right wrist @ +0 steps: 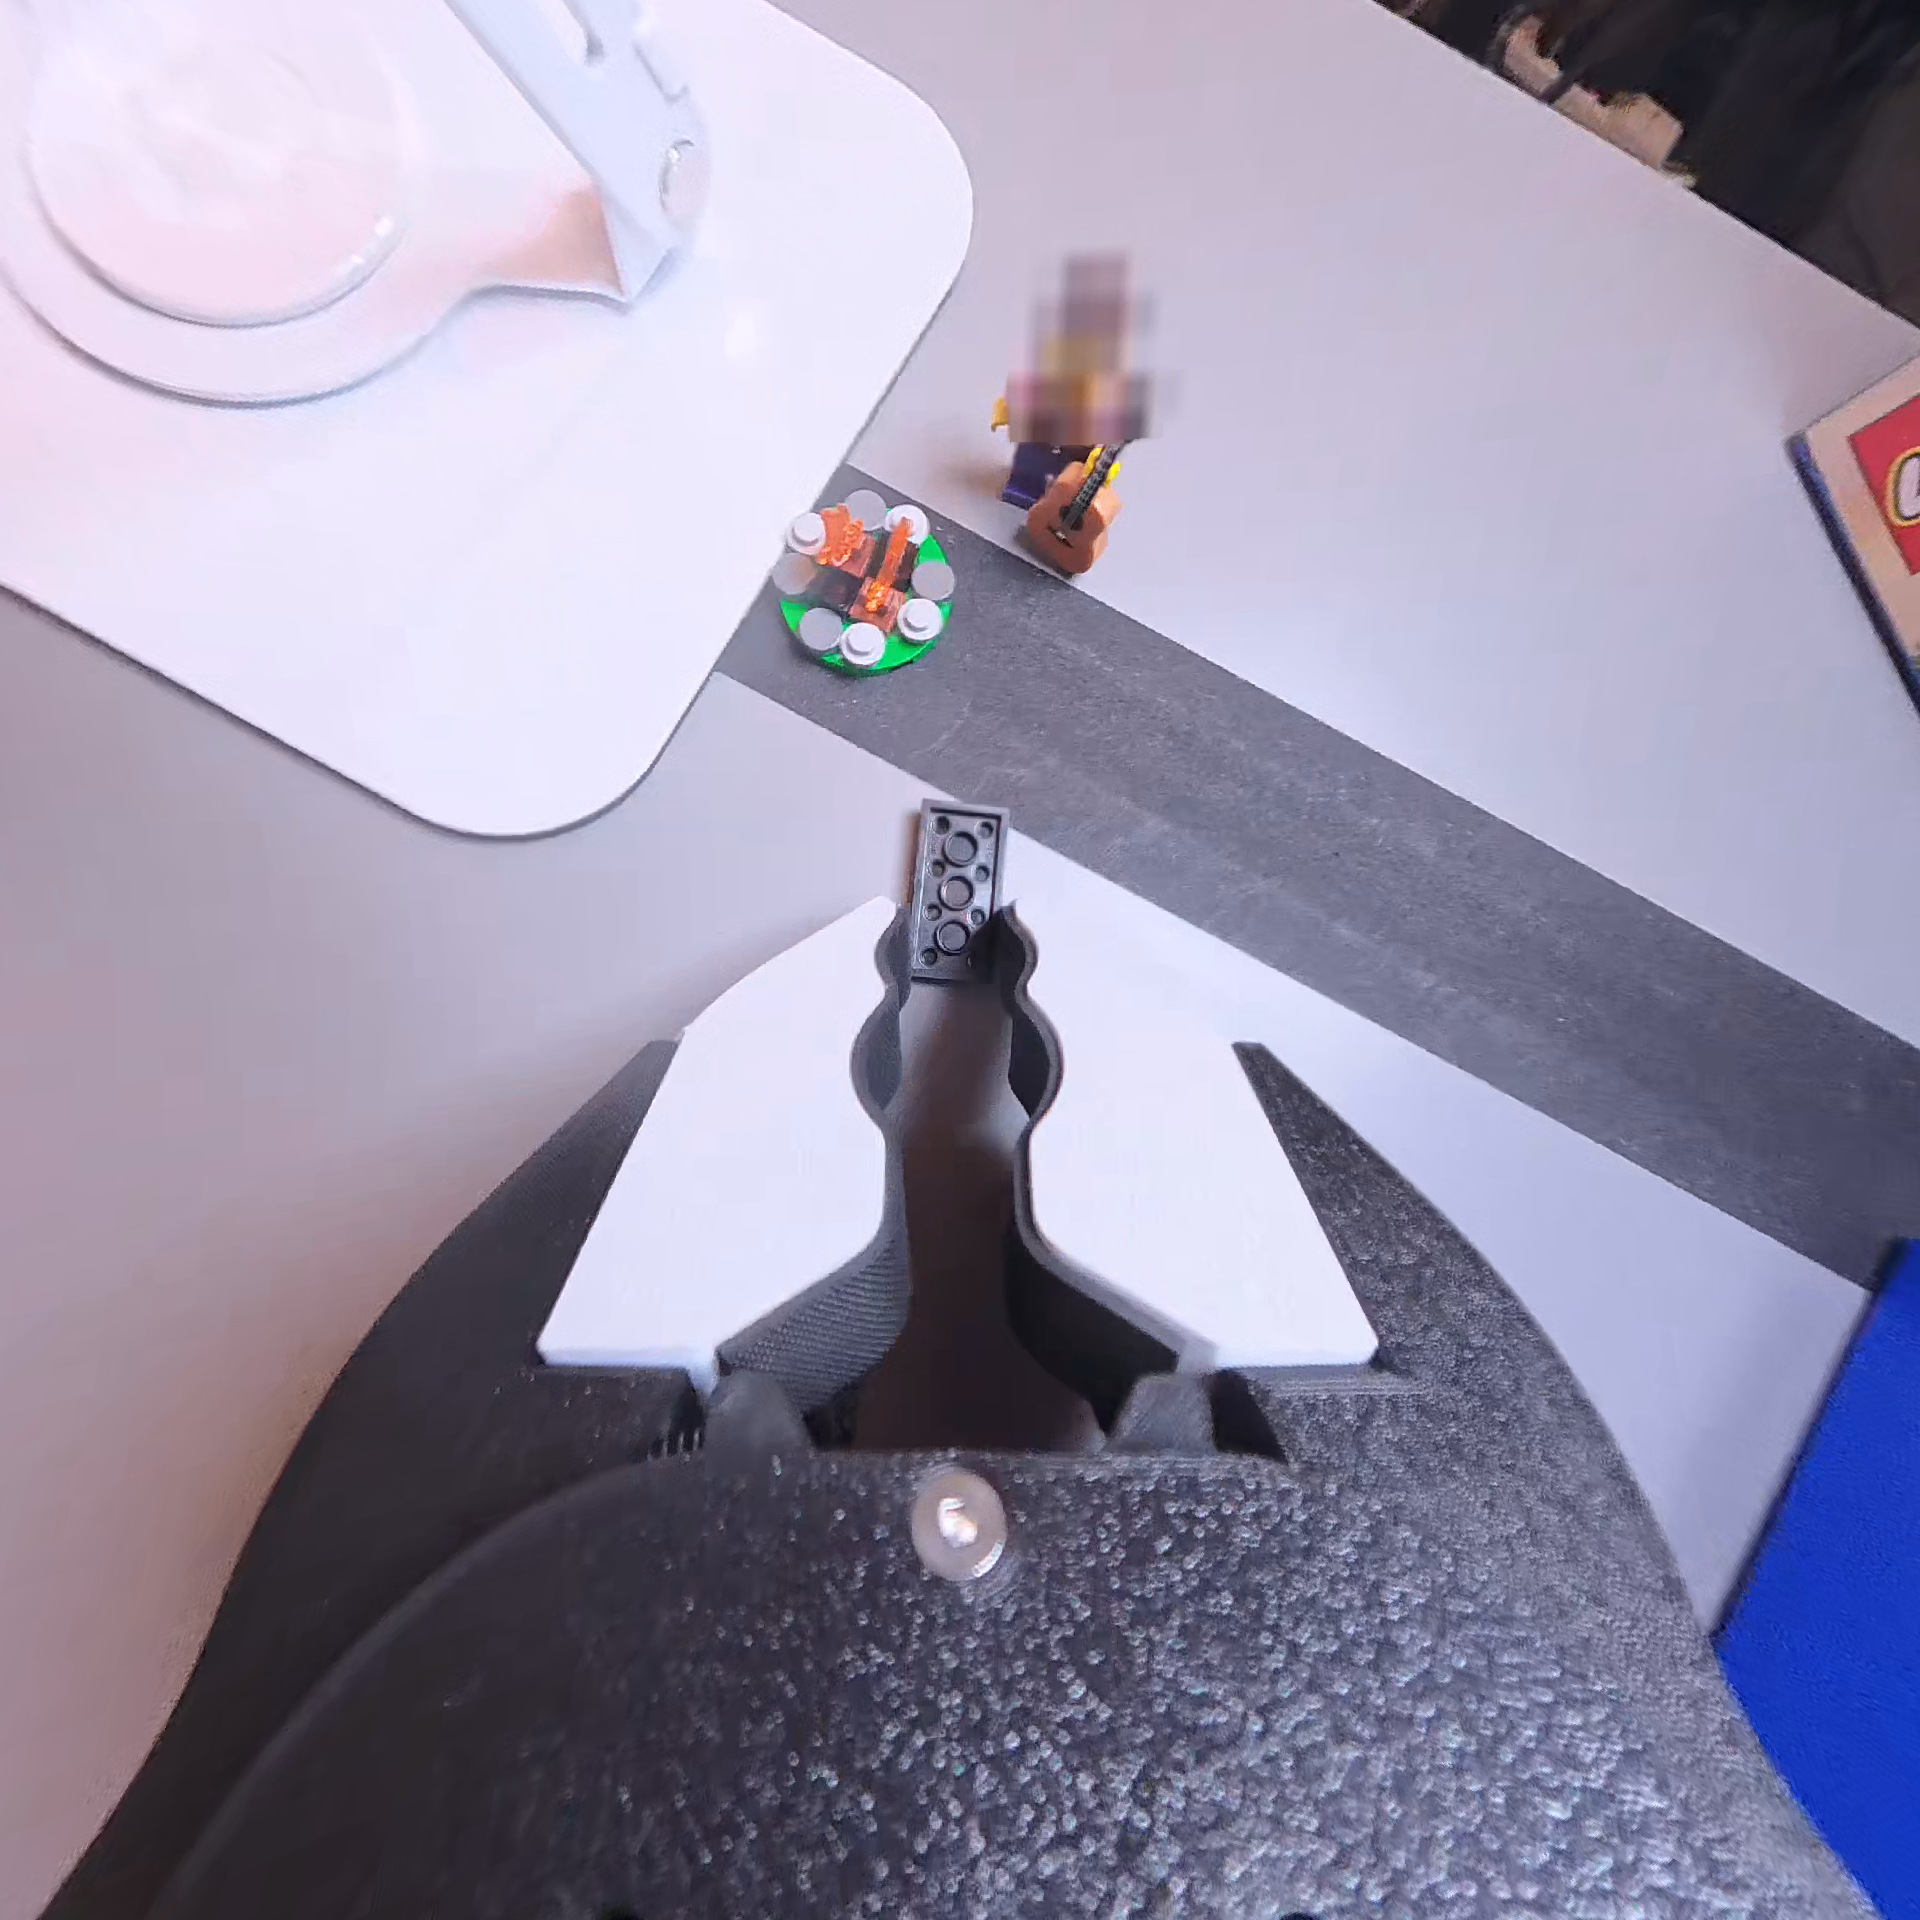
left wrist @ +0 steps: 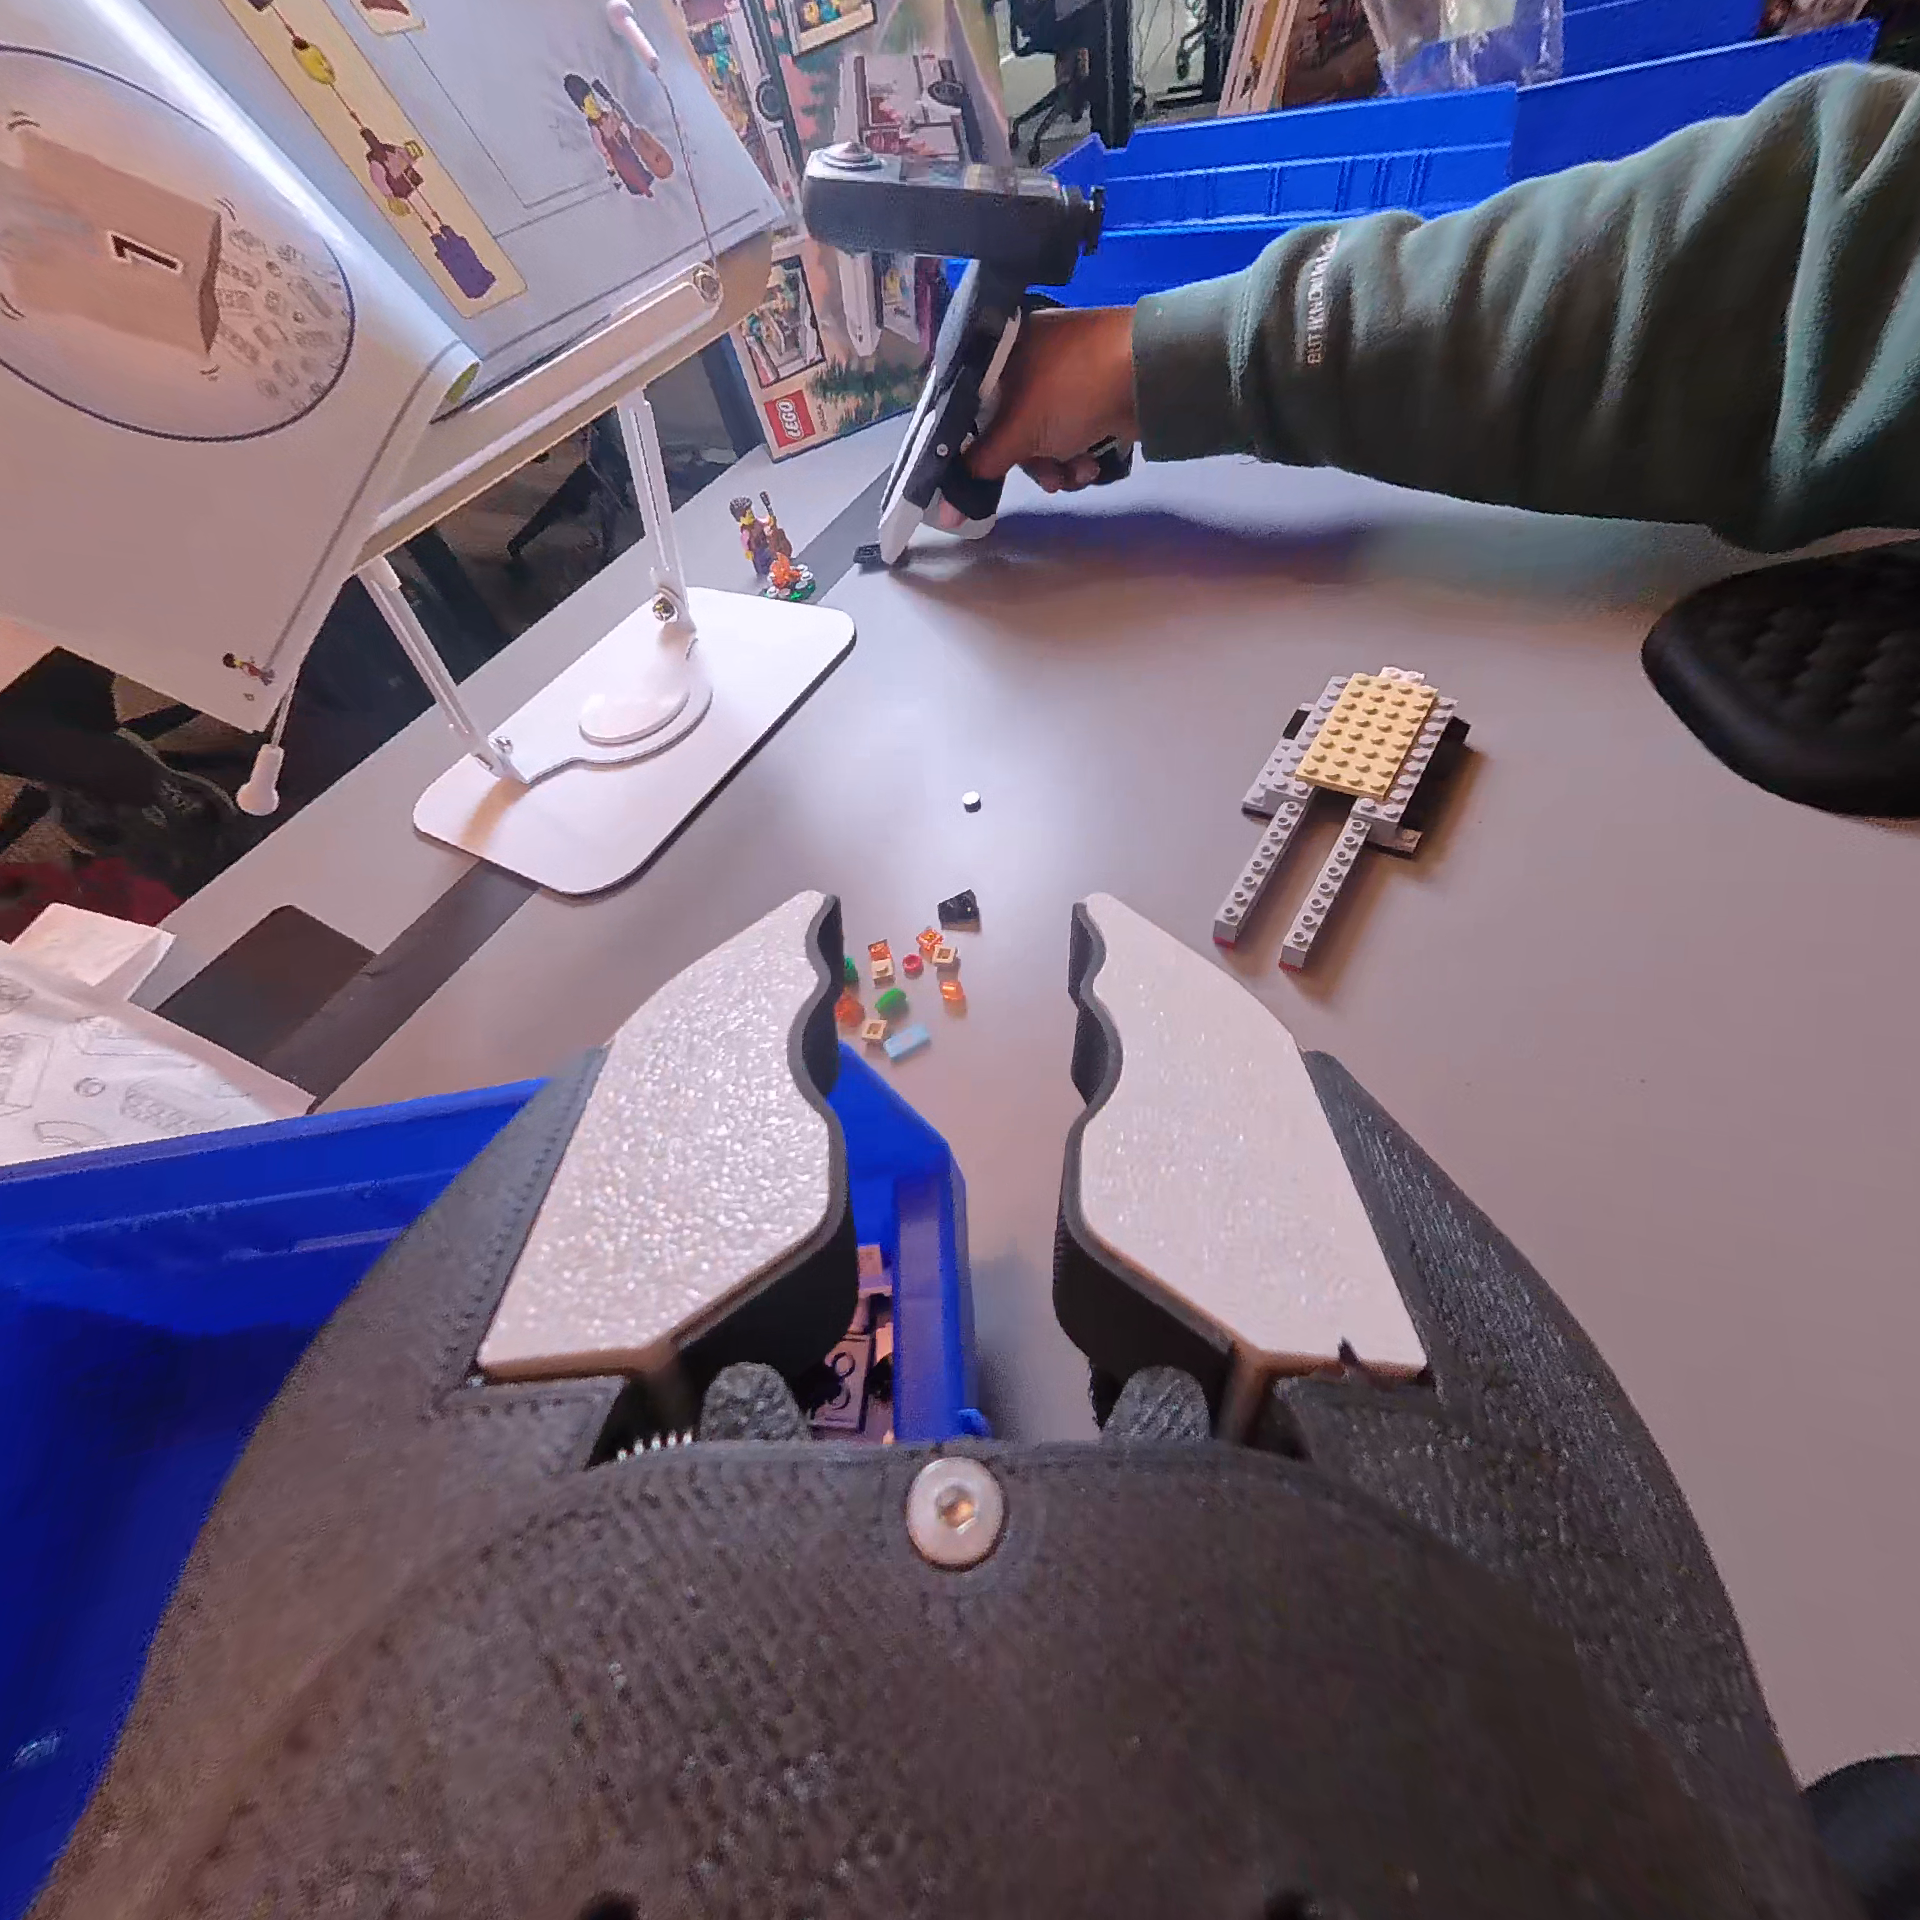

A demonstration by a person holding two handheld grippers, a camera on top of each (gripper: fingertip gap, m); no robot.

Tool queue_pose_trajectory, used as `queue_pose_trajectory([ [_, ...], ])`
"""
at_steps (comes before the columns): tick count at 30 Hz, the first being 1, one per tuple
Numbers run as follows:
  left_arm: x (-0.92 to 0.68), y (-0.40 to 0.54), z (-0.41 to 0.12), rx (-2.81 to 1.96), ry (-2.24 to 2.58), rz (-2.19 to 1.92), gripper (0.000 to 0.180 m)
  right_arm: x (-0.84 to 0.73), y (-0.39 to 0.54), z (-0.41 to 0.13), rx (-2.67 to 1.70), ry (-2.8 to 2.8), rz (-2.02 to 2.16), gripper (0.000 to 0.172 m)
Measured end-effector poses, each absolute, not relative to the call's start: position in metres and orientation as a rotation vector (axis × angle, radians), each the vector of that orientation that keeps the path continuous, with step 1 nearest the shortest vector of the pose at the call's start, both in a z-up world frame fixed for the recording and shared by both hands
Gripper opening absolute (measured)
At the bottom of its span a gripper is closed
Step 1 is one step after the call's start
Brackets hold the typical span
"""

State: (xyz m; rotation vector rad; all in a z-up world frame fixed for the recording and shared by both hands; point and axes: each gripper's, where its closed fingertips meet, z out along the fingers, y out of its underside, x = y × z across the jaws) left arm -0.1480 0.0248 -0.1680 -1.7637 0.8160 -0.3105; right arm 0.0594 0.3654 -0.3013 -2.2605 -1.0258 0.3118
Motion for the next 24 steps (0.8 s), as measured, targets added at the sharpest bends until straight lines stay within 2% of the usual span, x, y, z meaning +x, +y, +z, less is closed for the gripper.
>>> queue_pose_trajectory([
  [3,-0.137,0.016,-0.165,-1.739,0.829,-0.353,0.042,0.044,0.317,-0.275,-2.008,-1.147,0.582,0.015],
  [7,-0.105,0.008,-0.165,-1.687,0.858,-0.525,0.039,0.018,0.197,-0.216,-1.469,-1.361,0.764,0.016],
  [13,-0.045,0.006,-0.158,-1.717,0.67,-1.117,0.035,-0.013,0.044,-0.168,-0.943,-1.576,0.655,0.016],
  [17,-0.021,0.007,-0.161,-1.774,0.56,-1.356,0.031,-0.023,0.008,-0.159,-0.799,-1.609,0.571,0.016],
  [19,-0.012,-0.001,-0.158,-1.756,0.578,-1.424,0.015,-0.024,0.004,-0.159,-0.761,-1.626,0.493,0.016],
  [21,-0.013,0.0,-0.161,-1.775,0.627,-1.334,0.006,-0.022,0.0,-0.157,-0.732,-1.618,0.449,0.016],
  [24,-0.023,-0.002,-0.159,-1.779,0.763,-1.108,0.005,-0.015,0.002,-0.157,-0.767,-1.607,0.432,0.016],
])
